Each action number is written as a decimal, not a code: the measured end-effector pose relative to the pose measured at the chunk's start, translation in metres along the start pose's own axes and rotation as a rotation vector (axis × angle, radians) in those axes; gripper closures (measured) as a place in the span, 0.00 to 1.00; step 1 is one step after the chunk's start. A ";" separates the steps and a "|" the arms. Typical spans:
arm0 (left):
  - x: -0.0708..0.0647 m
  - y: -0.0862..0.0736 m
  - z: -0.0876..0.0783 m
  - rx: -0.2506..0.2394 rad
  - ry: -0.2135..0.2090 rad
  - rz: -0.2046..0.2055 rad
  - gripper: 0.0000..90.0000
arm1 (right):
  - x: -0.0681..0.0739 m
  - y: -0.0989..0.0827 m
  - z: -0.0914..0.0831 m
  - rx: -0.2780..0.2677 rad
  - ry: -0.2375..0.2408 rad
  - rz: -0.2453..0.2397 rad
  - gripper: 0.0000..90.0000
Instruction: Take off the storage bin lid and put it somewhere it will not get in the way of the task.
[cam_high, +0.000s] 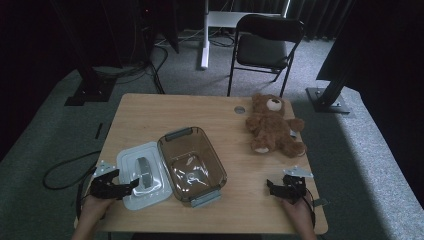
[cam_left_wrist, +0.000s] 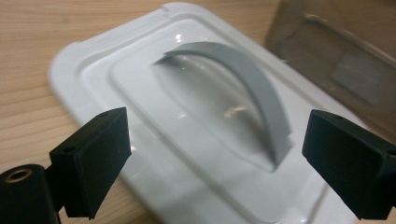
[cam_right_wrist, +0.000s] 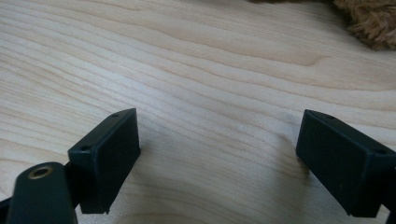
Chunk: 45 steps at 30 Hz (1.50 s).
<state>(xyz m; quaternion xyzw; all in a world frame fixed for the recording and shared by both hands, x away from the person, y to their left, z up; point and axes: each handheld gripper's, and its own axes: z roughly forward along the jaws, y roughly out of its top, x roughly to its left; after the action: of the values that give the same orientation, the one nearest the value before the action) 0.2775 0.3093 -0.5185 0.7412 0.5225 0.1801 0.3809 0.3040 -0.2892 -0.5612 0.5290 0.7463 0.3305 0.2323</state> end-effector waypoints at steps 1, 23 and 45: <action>0.002 -0.002 0.001 0.006 0.000 -0.004 0.05 | 0.000 0.000 0.000 0.000 0.000 0.000 0.14; 0.025 -0.032 -0.004 0.021 0.253 -0.020 0.01 | 0.000 0.000 0.000 0.000 0.002 -0.002 0.14; 0.040 -0.040 0.004 0.072 0.298 -0.063 0.01 | -0.017 0.051 -0.034 -0.166 0.029 0.048 0.16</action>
<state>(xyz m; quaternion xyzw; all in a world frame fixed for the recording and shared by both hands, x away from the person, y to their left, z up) 0.2705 0.3510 -0.5563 0.7026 0.6024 0.2574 0.2777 0.3185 -0.3025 -0.5007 0.5208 0.7067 0.4044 0.2567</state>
